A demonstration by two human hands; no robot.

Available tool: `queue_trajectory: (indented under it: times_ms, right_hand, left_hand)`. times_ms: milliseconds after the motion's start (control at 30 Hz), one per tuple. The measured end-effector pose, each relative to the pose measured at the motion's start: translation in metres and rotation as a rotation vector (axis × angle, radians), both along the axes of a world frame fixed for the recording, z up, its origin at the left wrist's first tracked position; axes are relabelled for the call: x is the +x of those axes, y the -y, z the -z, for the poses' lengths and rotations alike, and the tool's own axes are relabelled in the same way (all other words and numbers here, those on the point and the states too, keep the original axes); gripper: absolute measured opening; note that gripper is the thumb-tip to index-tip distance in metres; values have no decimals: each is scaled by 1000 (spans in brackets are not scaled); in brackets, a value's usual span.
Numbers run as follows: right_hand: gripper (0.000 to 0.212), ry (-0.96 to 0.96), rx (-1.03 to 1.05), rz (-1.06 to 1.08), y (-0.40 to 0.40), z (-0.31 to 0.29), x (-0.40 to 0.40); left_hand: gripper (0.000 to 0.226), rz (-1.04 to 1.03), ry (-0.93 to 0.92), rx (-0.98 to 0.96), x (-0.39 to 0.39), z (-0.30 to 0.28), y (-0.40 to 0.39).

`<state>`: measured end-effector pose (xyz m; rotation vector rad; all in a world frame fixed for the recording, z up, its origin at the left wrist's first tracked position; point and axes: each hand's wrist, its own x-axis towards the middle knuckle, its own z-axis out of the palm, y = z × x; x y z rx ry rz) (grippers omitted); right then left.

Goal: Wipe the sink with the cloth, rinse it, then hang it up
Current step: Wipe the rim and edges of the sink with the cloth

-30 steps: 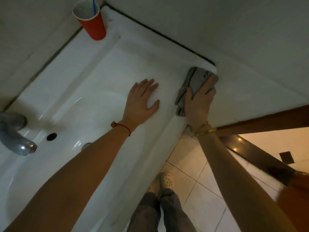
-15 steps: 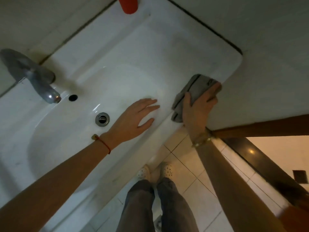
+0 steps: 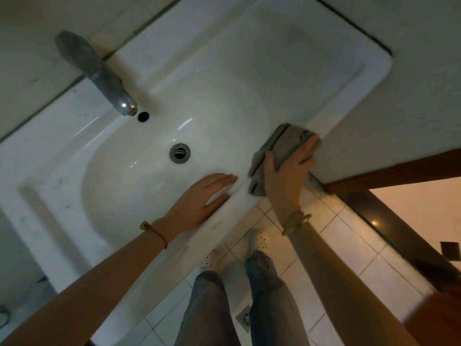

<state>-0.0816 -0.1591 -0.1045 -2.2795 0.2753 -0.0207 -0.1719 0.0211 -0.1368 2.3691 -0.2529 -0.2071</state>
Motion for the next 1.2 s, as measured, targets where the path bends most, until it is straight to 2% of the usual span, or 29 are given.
queue_trajectory:
  times_ms: [133, 267, 333, 400, 567, 633, 733, 833, 900, 1000, 1067, 1133, 1200]
  right_hand:
    - [91, 13, 13, 90, -10, -1, -3]
    - [92, 8, 88, -2, -40, -1, -88]
    - [93, -7, 123, -46, -49, -1, -120]
    - [91, -11, 99, -58, -43, -4, -108]
    - [85, -24, 57, 65, -13, -9, -23]
    - [85, -9, 55, 80, -20, -6, -33]
    - [87, -15, 100, 29, -47, -2, -98]
    - [89, -55, 106, -36, -64, -3, -149]
    - [90, -62, 93, -67, -57, -7, -133]
    - [87, -40, 58, -1, -33, -9, -69]
    - [85, -21, 51, 57, -21, -9, -35]
    - [85, -1, 38, 72, -24, -7, -36]
    - [87, -6, 40, 38, -39, -4, -71]
  left_hand:
    - [52, -9, -9, -63, 0, 0, 2]
    - [43, 25, 45, -167, -1, 3, 1]
    - [49, 10, 41, -196, -1, 4, -2]
    - [54, 6, 30, -220, 0, 6, -4]
    - [42, 15, 45, -184, 0, 10, -2]
    - [41, 6, 45, -191, 1, 12, -3]
    - [41, 36, 63, -212, 1, 11, -4]
    - [51, 4, 34, -213, -1, 5, -4]
    - [56, 23, 37, -205, -2, 5, -4]
    - [41, 35, 24, -193, -1, 6, -5]
    - [41, 20, 18, -171, -1, 5, -3]
    - [42, 21, 21, -156, -1, 2, -3]
    - [43, 60, 18, -141, -1, -1, -5]
